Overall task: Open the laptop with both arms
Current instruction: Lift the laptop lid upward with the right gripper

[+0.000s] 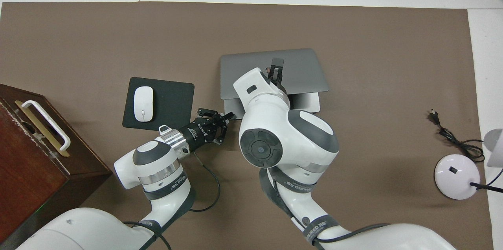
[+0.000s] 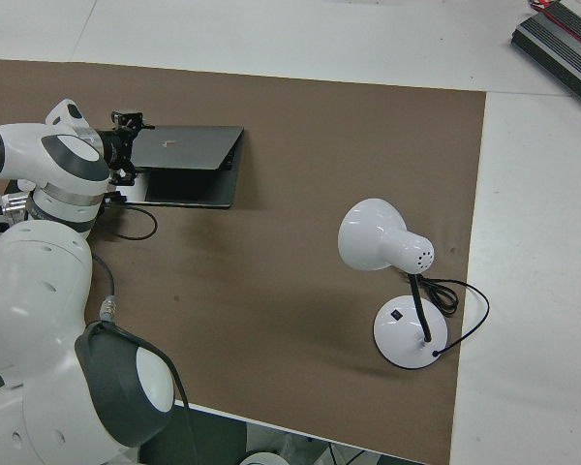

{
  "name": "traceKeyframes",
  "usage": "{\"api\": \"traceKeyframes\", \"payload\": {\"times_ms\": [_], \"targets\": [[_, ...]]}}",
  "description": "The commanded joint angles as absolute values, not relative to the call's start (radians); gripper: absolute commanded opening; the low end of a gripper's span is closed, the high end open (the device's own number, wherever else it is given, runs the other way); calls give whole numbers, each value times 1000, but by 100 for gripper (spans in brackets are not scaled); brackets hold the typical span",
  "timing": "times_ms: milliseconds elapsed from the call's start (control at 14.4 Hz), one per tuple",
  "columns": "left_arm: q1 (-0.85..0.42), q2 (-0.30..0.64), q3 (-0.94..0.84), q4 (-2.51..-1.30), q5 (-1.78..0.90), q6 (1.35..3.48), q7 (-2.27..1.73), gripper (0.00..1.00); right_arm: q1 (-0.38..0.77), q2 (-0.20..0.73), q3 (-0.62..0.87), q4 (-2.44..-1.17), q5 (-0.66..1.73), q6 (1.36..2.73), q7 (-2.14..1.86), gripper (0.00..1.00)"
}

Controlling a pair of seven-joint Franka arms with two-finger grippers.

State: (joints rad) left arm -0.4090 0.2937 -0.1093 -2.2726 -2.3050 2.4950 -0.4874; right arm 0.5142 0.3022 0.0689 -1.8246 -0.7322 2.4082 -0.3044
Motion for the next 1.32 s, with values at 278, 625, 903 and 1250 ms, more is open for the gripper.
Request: {"api": "traceKeyframes", "payload": {"times_ms": [278, 625, 903, 1250], "targets": [[-397, 328, -106, -2266, -2327, 2505, -459, 0, 494, 327, 71, -1756, -788, 2396, -296, 100], [-397, 328, -107, -2266, -2327, 2505, -457, 0, 492, 340, 72, -1720, -802, 2401, -296, 100], [-397, 327, -106, -2266, -2327, 2505, -459, 0, 480, 359, 72, -1683, -811, 2404, -298, 100], [-397, 328, -106, -2266, -2327, 2505, -459, 0, 479, 376, 71, -1649, -836, 2410, -304, 100]]}}
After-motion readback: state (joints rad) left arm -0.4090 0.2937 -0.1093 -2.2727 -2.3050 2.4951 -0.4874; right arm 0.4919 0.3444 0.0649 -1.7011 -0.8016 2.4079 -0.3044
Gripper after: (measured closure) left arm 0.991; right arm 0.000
